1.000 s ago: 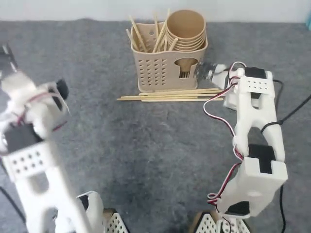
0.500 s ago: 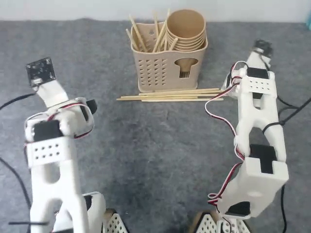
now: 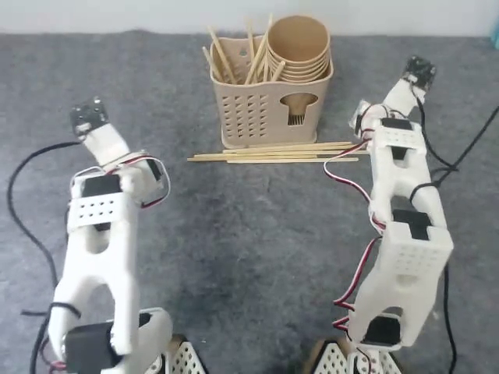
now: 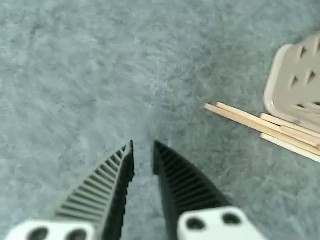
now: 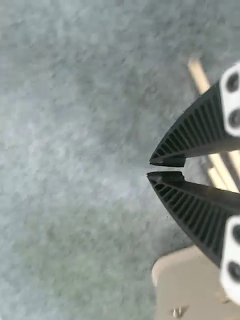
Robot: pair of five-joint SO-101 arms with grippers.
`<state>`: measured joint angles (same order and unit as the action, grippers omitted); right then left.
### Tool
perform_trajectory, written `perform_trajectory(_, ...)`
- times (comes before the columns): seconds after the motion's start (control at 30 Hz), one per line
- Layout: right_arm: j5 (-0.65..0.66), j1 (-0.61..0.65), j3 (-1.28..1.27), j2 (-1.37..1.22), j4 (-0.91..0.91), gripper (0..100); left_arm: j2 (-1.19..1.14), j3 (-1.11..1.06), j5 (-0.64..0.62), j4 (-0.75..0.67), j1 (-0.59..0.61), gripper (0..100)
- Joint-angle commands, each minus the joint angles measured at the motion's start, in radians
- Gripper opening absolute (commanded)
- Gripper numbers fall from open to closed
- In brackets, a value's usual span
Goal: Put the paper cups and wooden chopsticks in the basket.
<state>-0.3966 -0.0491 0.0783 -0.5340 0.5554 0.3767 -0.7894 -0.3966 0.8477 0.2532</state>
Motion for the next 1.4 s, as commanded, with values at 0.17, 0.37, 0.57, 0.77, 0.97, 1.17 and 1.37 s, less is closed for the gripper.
perform_trajectory(0.17,-0.003,0.093,0.046,0.008,0.001,0.8,-0.009,-0.018,-0.009,-0.104,-0.04,1)
perform_trajectory(0.37,0.02,0.147,0.051,-0.041,0.105,0.8,-0.009,-0.047,-0.008,-0.143,-0.04,1)
perform_trajectory(0.57,0.021,0.183,0.051,-0.039,0.268,0.8,-0.011,-0.048,-0.008,-0.143,-0.037,1)
perform_trajectory(0.77,0.018,0.197,0.051,-0.035,0.421,0.8,-0.011,-0.05,-0.008,-0.143,-0.035,1)
perform_trajectory(0.97,0.018,0.197,0.044,0.01,0.552,0.8,-0.011,-0.082,-0.006,-0.178,-0.035,1)
perform_trajectory(1.17,0.017,0.209,0.0,0.143,0.69,0.8,-0.011,-0.084,-0.006,-0.18,-0.035,1)
perform_trajectory(1.37,0.018,0.28,-0.27,0.32,0.654,0.8,-0.011,-0.085,-0.006,-0.18,-0.035,1)
